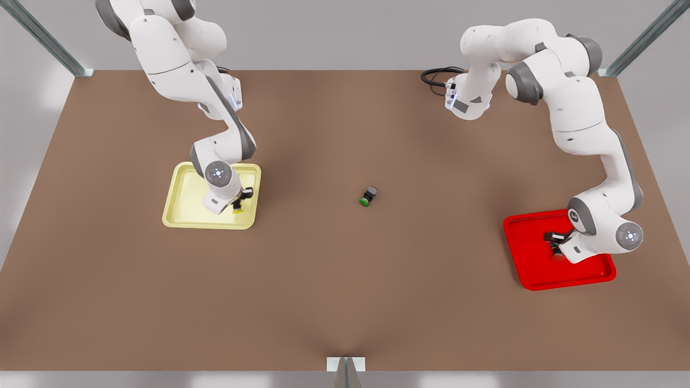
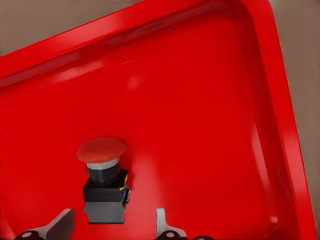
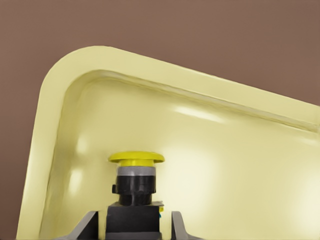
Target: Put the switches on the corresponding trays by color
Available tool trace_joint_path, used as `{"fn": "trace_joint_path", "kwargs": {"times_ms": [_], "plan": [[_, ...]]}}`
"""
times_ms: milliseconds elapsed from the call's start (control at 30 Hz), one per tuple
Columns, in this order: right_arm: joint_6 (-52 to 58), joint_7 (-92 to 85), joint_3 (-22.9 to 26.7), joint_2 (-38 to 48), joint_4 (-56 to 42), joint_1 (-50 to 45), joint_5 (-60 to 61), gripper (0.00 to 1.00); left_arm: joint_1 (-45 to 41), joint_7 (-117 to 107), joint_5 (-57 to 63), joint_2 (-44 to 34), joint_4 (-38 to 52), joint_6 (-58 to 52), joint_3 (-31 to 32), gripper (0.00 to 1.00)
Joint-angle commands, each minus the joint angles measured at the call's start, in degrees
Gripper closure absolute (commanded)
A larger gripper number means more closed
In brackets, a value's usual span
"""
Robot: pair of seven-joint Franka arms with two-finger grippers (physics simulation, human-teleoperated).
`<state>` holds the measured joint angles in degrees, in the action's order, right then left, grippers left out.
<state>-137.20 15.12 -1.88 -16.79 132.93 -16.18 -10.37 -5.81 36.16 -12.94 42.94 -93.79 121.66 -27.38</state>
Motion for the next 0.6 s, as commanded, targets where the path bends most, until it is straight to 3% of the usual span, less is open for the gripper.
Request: {"fn": "trace_joint_path", "kwargs": {"times_ms": [0, 167, 267, 367, 467, 567], "plan": [[0.0, 0.0, 0.0, 0.0, 0.0, -0.1, 0.0, 0.1, -0.1, 0.0, -0.4, -0.4, 0.2, -0.2, 0.0, 0.0], [7.7, -1.1, 0.2, 6.1, -4.1, 0.4, 0.1, 0.06, -1.8, -8.8, -0.2, -6.4, 12.4, -9.7, 0.3, 0.0], [25.3, -1.0, 0.3, 8.6, -22.3, 2.9, 2.0, 0.0, -5.7, -24.3, 0.7, -10.1, 20.4, -17.6, 1.6, 0.0], [30.3, -3.1, 0.4, 10.4, -31.4, 9.7, 5.3, 0.0, 1.1, -33.8, 14.2, -21.1, 19.5, -21.3, 24.0, 0.0], [39.3, -11.1, 0.4, 12.9, -36.5, 15.4, 5.9, 0.0, 1.1, -34.8, 14.5, -25.0, 19.5, -24.5, 31.1, 0.0], [39.6, -11.1, 0.4, 12.8, -37.0, 16.1, 5.9, 0.0, 1.1, -37.5, 19.4, -27.3, 19.6, -27.1, 35.6, 0.0]]}}
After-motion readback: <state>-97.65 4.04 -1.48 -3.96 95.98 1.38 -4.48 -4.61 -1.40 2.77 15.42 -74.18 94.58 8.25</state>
